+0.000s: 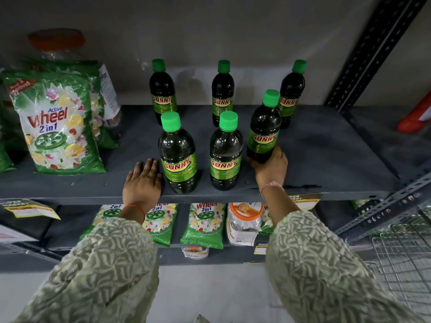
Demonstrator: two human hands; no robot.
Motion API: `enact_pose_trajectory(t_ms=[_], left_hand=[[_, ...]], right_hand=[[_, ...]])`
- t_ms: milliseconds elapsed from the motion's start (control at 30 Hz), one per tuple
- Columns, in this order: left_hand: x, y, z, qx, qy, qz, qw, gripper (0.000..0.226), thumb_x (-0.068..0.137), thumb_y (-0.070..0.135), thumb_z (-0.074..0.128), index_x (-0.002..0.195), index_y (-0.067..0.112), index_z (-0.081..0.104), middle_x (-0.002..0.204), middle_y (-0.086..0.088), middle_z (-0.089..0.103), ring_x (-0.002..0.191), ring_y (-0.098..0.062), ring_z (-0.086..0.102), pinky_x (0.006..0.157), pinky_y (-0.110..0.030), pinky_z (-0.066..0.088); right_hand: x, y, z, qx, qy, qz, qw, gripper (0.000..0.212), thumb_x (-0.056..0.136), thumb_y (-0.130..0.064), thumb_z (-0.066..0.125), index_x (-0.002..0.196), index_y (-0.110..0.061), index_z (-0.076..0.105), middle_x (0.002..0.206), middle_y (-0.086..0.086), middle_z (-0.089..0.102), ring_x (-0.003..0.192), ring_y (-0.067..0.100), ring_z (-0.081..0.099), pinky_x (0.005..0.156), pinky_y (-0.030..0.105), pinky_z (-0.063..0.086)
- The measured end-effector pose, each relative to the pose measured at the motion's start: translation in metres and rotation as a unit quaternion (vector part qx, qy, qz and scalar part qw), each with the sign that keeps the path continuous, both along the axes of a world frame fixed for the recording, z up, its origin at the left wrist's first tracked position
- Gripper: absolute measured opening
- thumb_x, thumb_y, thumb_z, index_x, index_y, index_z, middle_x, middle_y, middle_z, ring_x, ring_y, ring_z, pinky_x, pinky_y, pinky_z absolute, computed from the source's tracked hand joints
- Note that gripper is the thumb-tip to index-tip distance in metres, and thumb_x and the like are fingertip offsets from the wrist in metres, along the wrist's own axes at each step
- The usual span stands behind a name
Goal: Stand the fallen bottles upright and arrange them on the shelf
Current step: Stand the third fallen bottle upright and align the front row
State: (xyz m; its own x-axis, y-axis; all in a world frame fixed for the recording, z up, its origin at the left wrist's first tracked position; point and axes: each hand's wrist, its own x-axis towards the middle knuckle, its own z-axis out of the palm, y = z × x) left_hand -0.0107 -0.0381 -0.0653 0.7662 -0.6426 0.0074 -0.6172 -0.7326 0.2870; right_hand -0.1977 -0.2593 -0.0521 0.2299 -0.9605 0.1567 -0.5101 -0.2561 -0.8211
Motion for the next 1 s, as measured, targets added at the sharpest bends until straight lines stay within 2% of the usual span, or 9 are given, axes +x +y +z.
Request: enact_pose_trajectory(t_ms=[167, 300, 633, 767, 833, 900, 967, 1000], left_hand=[[-0.001, 0.000, 0.000, -0.004, 0.001, -0.003, 1.000, 0.050, 0.097, 0.030, 0.026, 0.146, 0.018, 0.018, 0.158, -0.001, 0.017, 0.146, -0.026, 0.012, 0.120, -0.040, 0.012], [-0.002, 0.000, 0.001, -0.009, -0.005, -0.004, 1.000, 0.050, 0.098, 0.028, 0.026, 0.145, 0.016, 0.021, 0.157, -0.003, 0.019, 0.145, -0.028, 0.014, 0.119, -0.041, 0.013], [0.001, 0.000, -0.002, -0.009, -0.002, -0.003, 1.000, 0.050, 0.098, 0.029, 0.025, 0.145, 0.015, 0.020, 0.157, -0.004, 0.018, 0.145, -0.028, 0.013, 0.119, -0.042, 0.013], [0.003, 0.000, -0.005, -0.015, -0.011, -0.010, 1.000, 0.049, 0.098, 0.027, 0.026, 0.145, 0.013, 0.022, 0.157, -0.006, 0.020, 0.145, -0.029, 0.014, 0.119, -0.042, 0.013], [0.002, 0.001, -0.005, -0.078, 0.006, -0.002, 0.997, 0.046, 0.097, 0.022, 0.029, 0.140, 0.006, 0.033, 0.152, -0.014, 0.031, 0.142, -0.033, 0.023, 0.117, -0.044, 0.018], [-0.008, 0.008, -0.003, -0.212, 0.031, 0.054, 0.975, 0.042, 0.096, 0.019, 0.033, 0.130, -0.003, 0.046, 0.137, -0.026, 0.048, 0.130, -0.040, 0.039, 0.110, -0.045, 0.030], [-0.034, 0.019, -0.002, -0.323, 0.009, 0.113, 0.940, 0.044, 0.093, 0.025, 0.035, 0.121, -0.006, 0.052, 0.122, -0.032, 0.055, 0.116, -0.043, 0.046, 0.100, -0.043, 0.036], [-0.054, 0.025, -0.002, -0.348, -0.005, 0.115, 0.930, 0.046, 0.093, 0.030, 0.035, 0.117, -0.005, 0.054, 0.116, -0.031, 0.055, 0.111, -0.041, 0.046, 0.095, -0.039, 0.035]], right_hand=[[-0.029, 0.026, -0.008, -0.039, -0.006, 0.009, 0.999, 0.071, 0.063, -0.029, 0.080, 0.119, 0.001, 0.048, 0.115, 0.022, 0.058, 0.112, 0.037, 0.047, 0.097, 0.046, 0.041], [-0.046, 0.041, -0.010, -0.042, 0.001, 0.014, 0.999, 0.072, 0.067, -0.030, 0.078, 0.124, -0.001, 0.046, 0.119, 0.020, 0.056, 0.116, 0.035, 0.045, 0.099, 0.042, 0.040], [-0.048, 0.047, -0.009, -0.037, 0.008, 0.001, 0.999, 0.067, 0.064, -0.032, 0.079, 0.115, 0.000, 0.051, 0.111, 0.019, 0.061, 0.110, 0.036, 0.049, 0.094, 0.042, 0.042], [-0.048, 0.048, -0.009, -0.028, 0.003, -0.002, 1.000, 0.069, 0.064, -0.033, 0.079, 0.119, -0.001, 0.050, 0.114, 0.018, 0.060, 0.113, 0.035, 0.047, 0.096, 0.042, 0.041], [-0.048, 0.049, -0.010, -0.020, -0.003, 0.000, 1.000, 0.073, 0.064, -0.034, 0.079, 0.122, -0.003, 0.048, 0.119, 0.017, 0.058, 0.116, 0.033, 0.046, 0.099, 0.043, 0.040], [-0.050, 0.052, -0.011, -0.010, -0.025, 0.004, 1.000, 0.083, 0.063, -0.033, 0.080, 0.131, -0.007, 0.040, 0.130, 0.016, 0.050, 0.124, 0.032, 0.040, 0.105, 0.043, 0.037], [-0.055, 0.057, -0.010, 0.002, -0.059, 0.020, 0.998, 0.099, 0.063, -0.033, 0.081, 0.141, -0.014, 0.024, 0.146, 0.013, 0.030, 0.136, 0.027, 0.028, 0.110, 0.041, 0.029], [-0.057, 0.058, -0.009, 0.005, -0.071, 0.028, 0.997, 0.106, 0.062, -0.033, 0.082, 0.143, -0.018, 0.016, 0.151, 0.011, 0.021, 0.139, 0.025, 0.022, 0.112, 0.039, 0.026]])
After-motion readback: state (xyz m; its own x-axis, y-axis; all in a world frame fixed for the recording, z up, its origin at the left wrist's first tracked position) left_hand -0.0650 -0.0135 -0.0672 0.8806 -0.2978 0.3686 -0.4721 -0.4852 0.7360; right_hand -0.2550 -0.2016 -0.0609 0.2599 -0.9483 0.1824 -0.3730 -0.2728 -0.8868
